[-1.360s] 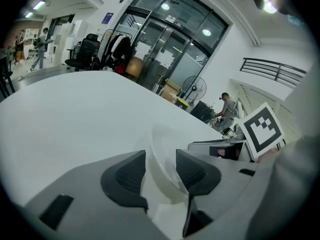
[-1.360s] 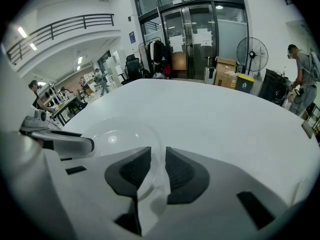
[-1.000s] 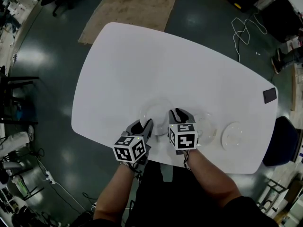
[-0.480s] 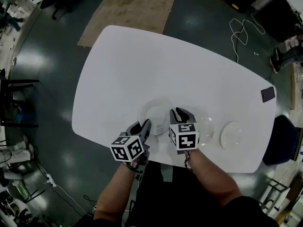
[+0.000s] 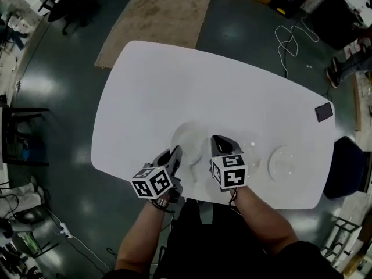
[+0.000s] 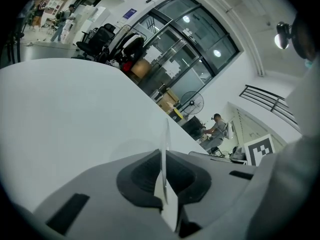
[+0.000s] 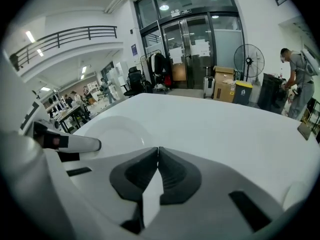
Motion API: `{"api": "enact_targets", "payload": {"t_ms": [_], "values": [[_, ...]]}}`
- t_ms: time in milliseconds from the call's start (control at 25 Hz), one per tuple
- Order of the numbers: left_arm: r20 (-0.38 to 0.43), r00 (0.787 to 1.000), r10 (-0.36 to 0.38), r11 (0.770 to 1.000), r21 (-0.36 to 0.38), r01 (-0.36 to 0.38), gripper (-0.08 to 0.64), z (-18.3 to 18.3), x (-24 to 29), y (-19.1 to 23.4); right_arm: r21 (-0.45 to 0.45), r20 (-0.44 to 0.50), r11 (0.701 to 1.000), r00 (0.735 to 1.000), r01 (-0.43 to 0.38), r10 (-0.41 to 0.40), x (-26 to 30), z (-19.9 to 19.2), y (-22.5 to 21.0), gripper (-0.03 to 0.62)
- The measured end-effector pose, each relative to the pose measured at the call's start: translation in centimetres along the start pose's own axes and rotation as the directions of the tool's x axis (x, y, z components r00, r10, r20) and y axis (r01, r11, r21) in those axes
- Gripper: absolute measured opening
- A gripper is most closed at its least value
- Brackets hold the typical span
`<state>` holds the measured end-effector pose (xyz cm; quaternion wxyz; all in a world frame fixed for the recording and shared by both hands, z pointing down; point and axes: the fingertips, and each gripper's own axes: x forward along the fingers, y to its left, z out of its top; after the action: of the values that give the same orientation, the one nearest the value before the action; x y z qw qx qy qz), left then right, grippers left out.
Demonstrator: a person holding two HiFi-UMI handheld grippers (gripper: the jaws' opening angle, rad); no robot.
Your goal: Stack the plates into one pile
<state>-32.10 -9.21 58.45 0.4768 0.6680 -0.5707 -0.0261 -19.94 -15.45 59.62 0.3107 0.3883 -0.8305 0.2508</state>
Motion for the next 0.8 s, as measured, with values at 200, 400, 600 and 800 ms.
{"api": "enact_targets", "payload": {"t_ms": [200,400,600,800], "values": [[0.029,0.999,-0.022,1.000,0.002,0.022,0.032,1.3,-1.6,-0.5,0.018,0.024,1.000,1.000,0.006,-0.006,-1.6,0.2,0.3,0.018],[0.041,0.998,-0.043,0.999,0.028,0.042,0.032,2.0,-3.4,-1.4,0.035,0.050,0.999,0.998,0.030,-0.032,-3.8,0.2,0.5,0.018],[0.033,0.995,-0.089,0.994,0.061,0.087,0.032,2.0,-4.8,-2.7,0.068,0.089,0.995,0.993,0.073,-0.079,-6.4,0.0,0.5,0.018],[0.012,0.989,-0.144,0.984,0.105,0.142,0.032,1.2,-5.6,-4.9,0.111,0.129,0.986,0.982,0.122,-0.136,-9.5,-0.8,-0.4,0.018]]}}
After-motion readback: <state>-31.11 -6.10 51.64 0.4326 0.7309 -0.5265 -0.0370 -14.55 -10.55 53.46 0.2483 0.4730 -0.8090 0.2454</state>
